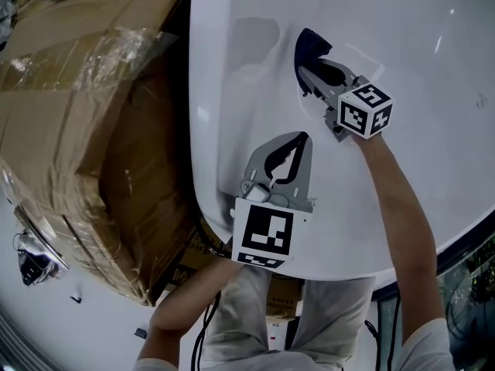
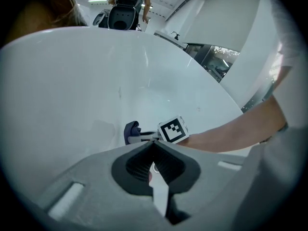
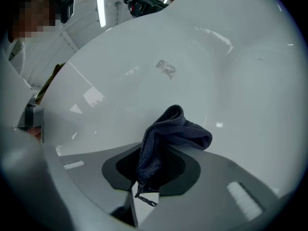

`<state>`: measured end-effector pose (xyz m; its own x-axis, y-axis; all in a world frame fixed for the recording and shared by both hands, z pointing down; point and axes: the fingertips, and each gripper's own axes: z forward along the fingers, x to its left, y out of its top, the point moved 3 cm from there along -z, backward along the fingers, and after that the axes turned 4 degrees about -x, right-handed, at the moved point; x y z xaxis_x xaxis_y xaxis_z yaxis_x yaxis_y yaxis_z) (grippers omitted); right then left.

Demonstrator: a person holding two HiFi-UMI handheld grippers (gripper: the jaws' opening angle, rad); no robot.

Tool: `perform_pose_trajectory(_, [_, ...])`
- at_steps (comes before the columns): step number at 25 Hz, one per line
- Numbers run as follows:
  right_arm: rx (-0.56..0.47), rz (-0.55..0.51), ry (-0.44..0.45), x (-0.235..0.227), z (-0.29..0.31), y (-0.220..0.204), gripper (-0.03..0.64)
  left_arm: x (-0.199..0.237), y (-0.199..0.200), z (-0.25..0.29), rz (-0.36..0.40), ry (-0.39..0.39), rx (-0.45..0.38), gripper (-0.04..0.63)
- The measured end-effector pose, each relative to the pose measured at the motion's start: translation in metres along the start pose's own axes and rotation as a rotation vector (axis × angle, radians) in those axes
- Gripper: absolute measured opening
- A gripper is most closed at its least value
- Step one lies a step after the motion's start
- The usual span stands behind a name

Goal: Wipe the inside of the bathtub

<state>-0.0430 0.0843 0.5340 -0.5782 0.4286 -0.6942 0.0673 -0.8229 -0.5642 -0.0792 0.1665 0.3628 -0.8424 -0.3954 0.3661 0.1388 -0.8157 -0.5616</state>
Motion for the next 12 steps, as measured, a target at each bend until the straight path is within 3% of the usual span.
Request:
perform_pose_trajectory(4, [0.015, 0.047, -0.042, -0.016, 0.003, -0.018, 0.074, 0.002, -0.004, 0.005, -0.005, 0.007, 0.009, -0.001])
perform_pose_trajectory(12, [0.086, 0.034, -0.052, -0.016, 0.018, -0.043, 0.074, 0.000, -0.010, 0.011, -0.031, 0.005, 0.020, -0.002])
